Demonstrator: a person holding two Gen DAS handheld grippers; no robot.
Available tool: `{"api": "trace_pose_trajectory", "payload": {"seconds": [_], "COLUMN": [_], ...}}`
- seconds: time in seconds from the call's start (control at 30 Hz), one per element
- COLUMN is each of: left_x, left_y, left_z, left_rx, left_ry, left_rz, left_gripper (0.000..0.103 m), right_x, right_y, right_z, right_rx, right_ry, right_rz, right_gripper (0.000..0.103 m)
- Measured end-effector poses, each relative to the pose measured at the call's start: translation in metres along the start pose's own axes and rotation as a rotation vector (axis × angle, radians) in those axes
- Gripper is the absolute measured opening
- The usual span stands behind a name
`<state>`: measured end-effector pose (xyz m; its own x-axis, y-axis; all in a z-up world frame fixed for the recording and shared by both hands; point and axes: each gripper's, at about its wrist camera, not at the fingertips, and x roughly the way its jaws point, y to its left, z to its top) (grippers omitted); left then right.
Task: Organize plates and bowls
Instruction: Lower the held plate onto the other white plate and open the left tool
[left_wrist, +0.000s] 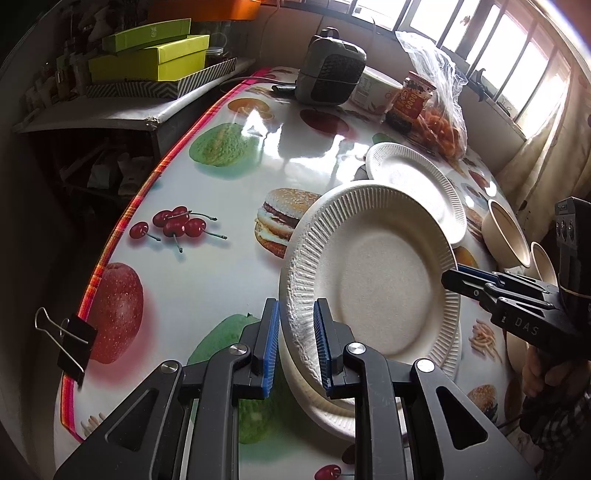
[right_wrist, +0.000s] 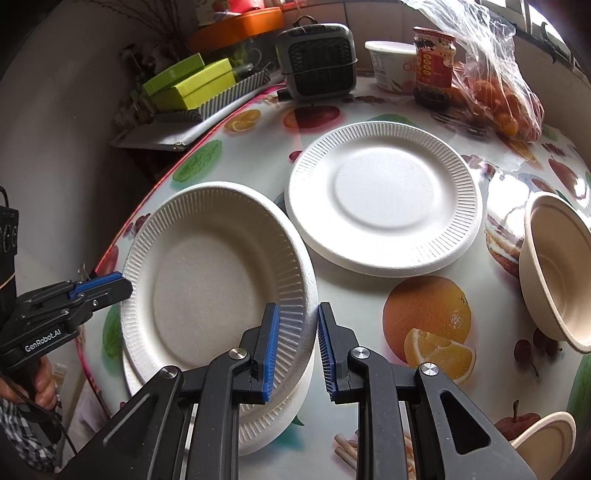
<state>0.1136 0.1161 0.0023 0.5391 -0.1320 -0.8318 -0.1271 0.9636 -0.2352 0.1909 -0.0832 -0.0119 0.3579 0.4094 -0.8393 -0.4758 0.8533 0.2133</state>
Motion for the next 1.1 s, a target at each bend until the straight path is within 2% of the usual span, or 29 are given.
{"api": "trace_pose_trajectory", "payload": {"seconds": [0.57, 1.1], "left_x": [-0.009, 0.006], "left_y": [-0.007, -0.008], "left_z": [-0.007, -0.021], "left_rx": [0.013, 0.025], "left_ry": [0.035, 0.097], "left_rz": [-0.030, 0.004], "left_gripper": [0.020, 0.020], "right_x": [-0.021, -0.004], "right_y": [0.004, 0.008], "right_z": [-0.006, -0.017], "right_rx": [-0.001, -0.023], "right_ry": [0.022, 0.061], "right_rz": [-0.018, -0.058], "right_gripper": [0.020, 0.023]}}
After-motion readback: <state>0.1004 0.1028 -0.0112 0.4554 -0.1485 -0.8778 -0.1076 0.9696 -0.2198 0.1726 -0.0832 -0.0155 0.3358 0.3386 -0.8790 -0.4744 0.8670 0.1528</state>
